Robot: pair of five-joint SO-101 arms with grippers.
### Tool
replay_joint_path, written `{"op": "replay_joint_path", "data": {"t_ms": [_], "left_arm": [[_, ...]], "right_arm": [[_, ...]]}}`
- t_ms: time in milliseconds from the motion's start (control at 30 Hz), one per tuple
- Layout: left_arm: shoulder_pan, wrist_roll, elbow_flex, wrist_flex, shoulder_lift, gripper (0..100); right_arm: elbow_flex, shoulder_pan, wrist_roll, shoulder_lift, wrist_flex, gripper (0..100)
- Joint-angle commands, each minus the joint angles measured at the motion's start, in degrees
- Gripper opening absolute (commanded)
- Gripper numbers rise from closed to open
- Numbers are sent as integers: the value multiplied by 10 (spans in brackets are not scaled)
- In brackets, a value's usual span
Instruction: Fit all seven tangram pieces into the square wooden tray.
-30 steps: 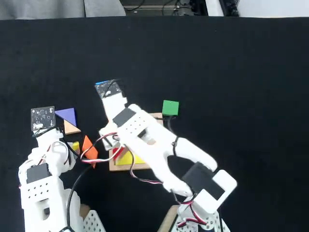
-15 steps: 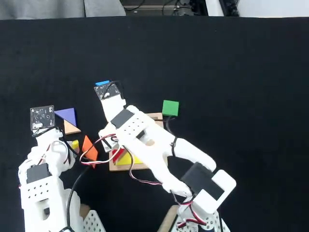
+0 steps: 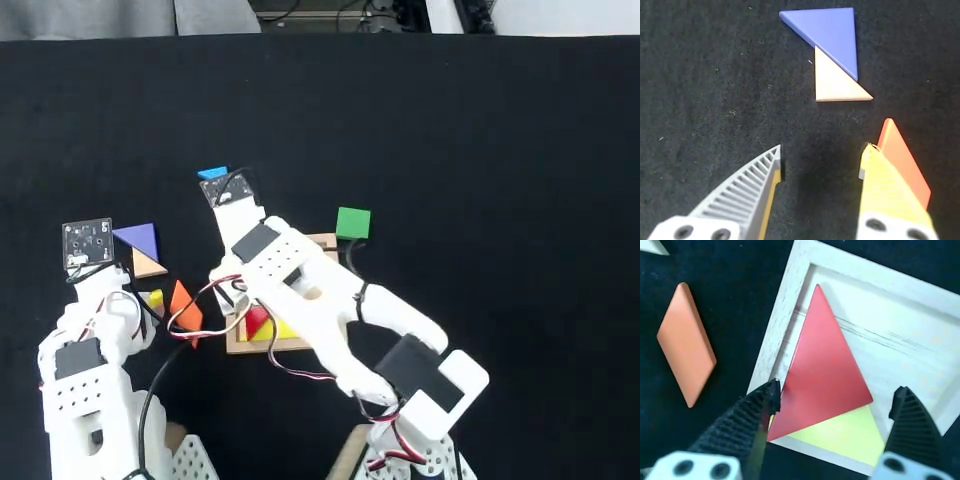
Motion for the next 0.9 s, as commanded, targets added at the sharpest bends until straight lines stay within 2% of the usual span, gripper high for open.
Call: {"op": "replay_joint_path", "data": {"t_ms": [0, 100, 200, 267, 367, 467, 633, 867], "left_arm": [[-5, 2, -1, -9, -6, 252], [-5, 2, -1, -9, -6, 252], [-5, 2, -1, -9, -6, 252], [-5, 2, -1, -9, -6, 252], [-5, 2, -1, -10, -6, 252], [-5, 2, -1, -10, -6, 252], [-5, 2, -1, -10, -6, 252], [-5, 2, -1, -10, -6, 252]], "right_arm": [[-47, 35, 28, -22, 8, 336], [-47, 105, 25, -61, 22, 293], [-45, 161, 29, -86, 39, 122], [-45, 164, 63, -86, 44, 9], [-22, 134, 173, -91, 85, 25], [0, 86, 229, -84, 103, 12], [23, 53, 231, -54, 62, 11], [-13, 43, 231, 27, 63, 11]]}}
